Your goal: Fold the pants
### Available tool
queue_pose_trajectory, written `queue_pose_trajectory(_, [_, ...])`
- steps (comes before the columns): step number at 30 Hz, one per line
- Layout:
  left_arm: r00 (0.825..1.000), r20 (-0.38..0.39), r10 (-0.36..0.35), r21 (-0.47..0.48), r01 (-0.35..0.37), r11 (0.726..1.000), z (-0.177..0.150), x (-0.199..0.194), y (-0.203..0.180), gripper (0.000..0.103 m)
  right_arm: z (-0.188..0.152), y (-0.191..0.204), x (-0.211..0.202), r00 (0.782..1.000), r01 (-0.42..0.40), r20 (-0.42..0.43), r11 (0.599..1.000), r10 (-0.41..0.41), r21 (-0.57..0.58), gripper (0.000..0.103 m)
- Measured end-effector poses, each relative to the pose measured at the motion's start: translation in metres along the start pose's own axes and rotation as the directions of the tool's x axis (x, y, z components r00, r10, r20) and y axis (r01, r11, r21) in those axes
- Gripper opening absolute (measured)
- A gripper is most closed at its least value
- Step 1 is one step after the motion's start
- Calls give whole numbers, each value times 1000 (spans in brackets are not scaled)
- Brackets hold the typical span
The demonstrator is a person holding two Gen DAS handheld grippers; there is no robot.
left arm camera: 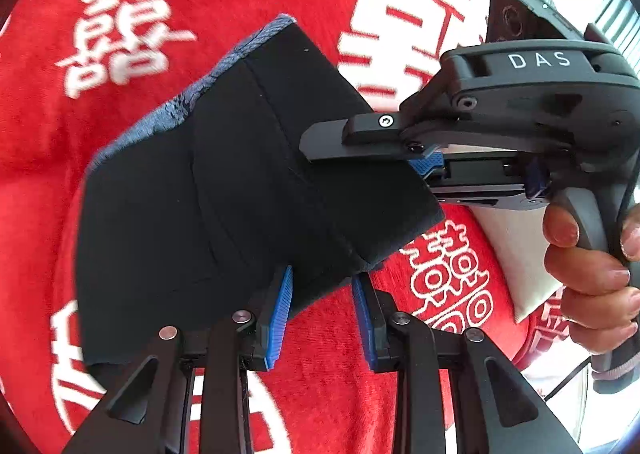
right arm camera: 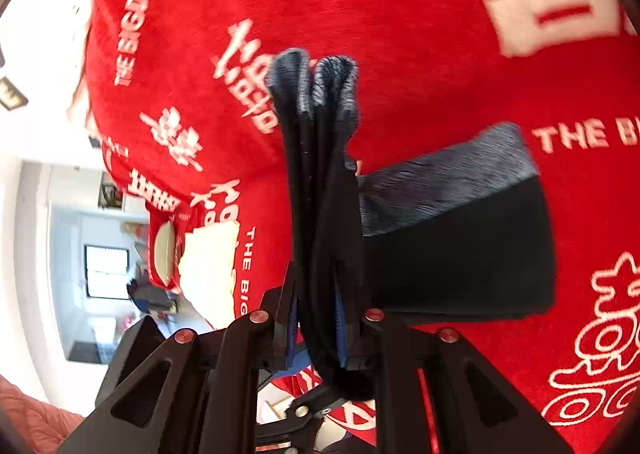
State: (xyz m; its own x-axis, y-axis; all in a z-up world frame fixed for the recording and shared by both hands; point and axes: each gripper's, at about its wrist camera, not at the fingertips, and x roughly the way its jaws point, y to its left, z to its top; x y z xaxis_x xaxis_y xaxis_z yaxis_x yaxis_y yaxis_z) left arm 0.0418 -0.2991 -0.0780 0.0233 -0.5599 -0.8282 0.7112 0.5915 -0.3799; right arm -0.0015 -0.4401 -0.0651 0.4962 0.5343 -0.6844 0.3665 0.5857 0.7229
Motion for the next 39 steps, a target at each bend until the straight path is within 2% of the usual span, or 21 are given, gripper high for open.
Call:
queue_pose_trajectory(6, [996, -89, 20, 7, -20, 1000, -9, 47, -20, 32, -1, -61, 7, 995, 96, -7, 993, -96, 66, 16])
queue_pose_trajectory(10, [994, -104, 15, -21, -17, 1000, -9, 57, -16, 32, -1, -109, 19, 984, 178, -24, 974, -176, 143, 18])
queue_pose_trajectory(11, [994, -108, 14, -25, -17, 1000, -8, 56, -16, 33, -2, -118, 21, 986, 170, -23, 972, -168, 161, 18])
queue_pose_trajectory(13, [993, -119, 12, -34, -16, 999, -5, 53, -15, 33, -4, -124, 21, 989, 147, -12, 973, -148, 178, 19])
queue_pose_trajectory(16, [991, -130, 24, -53, -31, 998, 6, 44, -13, 33, -5, -118, 19, 984, 177, -6, 973, -178, 149, 21])
queue_pose_trajectory(17, [992, -121, 41, -52, -48, 997, 9, 38, -11, 41, -5, -115, 19, 982, 189, -9, 972, -189, 140, 22])
queue_pose_trajectory(18, [993, -104, 60, -51, -66, 996, 11, 28, -9, 68, -5, -112, 18, 979, 201, -11, 970, -202, 135, 25])
queue_pose_trajectory(19, [994, -76, 83, -56, -87, 995, 13, 20, -6, 78, -4, -109, 18, 977, 212, -12, 969, -212, 131, 27])
queue_pose_trajectory(20, [994, -38, 106, -59, -109, 992, 17, 10, -2, 83, -3, -106, 17, 974, 226, -13, 966, -226, 126, 28])
queue_pose_trajectory(22, [992, -16, 128, -45, -129, 991, 24, -3, 6, 83, -4, -102, 12, 964, 267, -9, 957, -267, 111, 33])
queue_pose_trajectory(25, [971, -5, 238, -29, -238, 971, 31, -7, 27, 83, -7, -94, 1, 934, 355, 18, 930, -358, 93, 33])
queue_pose_trajectory(28, [933, -25, 358, -57, -359, 932, 40, -3, 62, 83, -9, -89, -10, 897, 436, 51, 897, -440, 76, 33])
queue_pose_trajectory(31, [908, -40, 417, -143, -418, 897, 47, -6, 98, 83, -6, -78, -14, 882, 464, 78, 885, -465, 36, 33])
queue_pose_trajectory(34, [876, -62, 478, -216, -479, 851, 53, -1, 128, 83, 3, -63, -8, 875, 476, 111, 879, -471, -22, 33])
queue_pose_trajectory(37, [860, -86, 502, -263, -506, 821, 60, 7, 152, 83, 16, -44, 7, 875, 478, 128, 874, -466, -86, 33])
queue_pose_trajectory(39, [854, -129, 504, -264, -519, 813, 64, 19, 165, 83, 26, -32, 24, 875, 479, 131, 871, -465, -111, 33])
